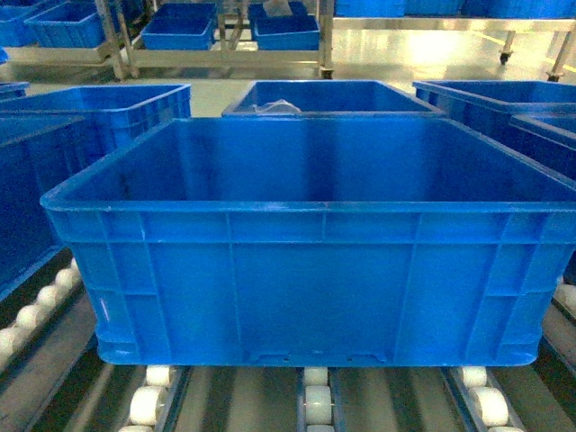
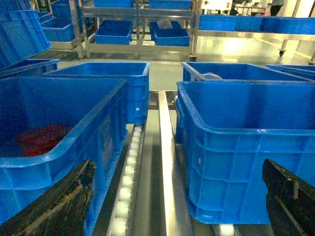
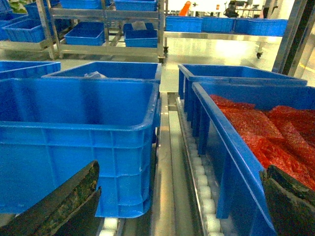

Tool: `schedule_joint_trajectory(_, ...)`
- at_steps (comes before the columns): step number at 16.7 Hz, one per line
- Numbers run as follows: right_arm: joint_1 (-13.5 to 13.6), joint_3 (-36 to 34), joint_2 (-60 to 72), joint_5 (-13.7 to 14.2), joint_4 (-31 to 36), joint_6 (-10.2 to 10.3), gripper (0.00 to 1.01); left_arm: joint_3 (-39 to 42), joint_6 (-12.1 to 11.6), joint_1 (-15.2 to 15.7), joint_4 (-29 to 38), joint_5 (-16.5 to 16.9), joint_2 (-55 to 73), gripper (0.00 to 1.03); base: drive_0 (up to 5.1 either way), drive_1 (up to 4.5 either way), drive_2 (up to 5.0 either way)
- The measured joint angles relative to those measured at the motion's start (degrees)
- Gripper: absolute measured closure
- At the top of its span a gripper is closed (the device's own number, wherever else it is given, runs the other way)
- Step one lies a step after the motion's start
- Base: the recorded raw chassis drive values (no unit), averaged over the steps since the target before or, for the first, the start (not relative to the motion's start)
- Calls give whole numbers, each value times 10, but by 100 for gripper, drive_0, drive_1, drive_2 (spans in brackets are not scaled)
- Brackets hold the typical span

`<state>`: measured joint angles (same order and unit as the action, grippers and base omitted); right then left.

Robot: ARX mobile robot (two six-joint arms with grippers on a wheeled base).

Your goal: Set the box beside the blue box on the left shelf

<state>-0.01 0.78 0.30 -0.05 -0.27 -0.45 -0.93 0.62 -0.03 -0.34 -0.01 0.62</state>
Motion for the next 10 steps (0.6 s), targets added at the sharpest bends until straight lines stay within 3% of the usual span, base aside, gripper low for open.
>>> schedule_joint_trajectory(10,0,0,0,0,0,0,3,0,0,0,0,0,0,5,0,0,0)
